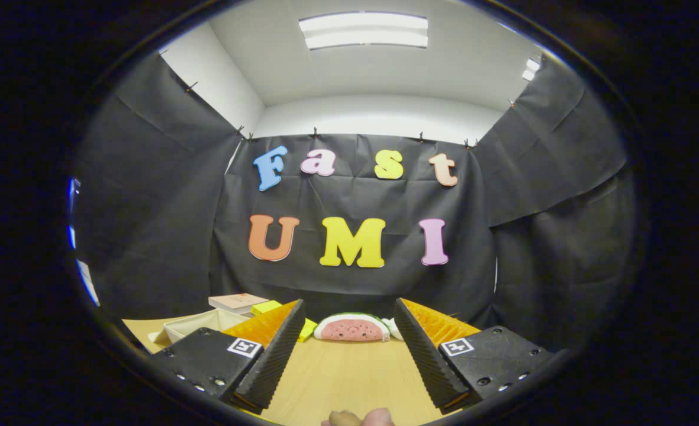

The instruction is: Open the storage box then place both shoes into the box .Put the left shoe in first, then the right shoe, with the right side of both shoes facing outward in a uniform manner.

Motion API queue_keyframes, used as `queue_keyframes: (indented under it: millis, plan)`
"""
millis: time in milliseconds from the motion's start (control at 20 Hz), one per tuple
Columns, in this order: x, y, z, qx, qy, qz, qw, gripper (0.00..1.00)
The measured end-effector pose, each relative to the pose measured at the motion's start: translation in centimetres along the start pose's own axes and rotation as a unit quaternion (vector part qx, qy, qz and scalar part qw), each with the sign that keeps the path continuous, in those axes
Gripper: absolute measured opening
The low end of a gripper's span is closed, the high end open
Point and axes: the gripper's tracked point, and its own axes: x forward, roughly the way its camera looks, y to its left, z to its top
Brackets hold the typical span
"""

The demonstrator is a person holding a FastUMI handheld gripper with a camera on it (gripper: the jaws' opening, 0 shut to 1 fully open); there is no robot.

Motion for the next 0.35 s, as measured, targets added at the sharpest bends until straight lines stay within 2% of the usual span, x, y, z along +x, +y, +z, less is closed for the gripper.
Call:
queue_keyframes:
  millis: [350]
  plan:
    - [0.2,-1.8,-1.7,0.002,0.012,-0.011,1.000,0.94]
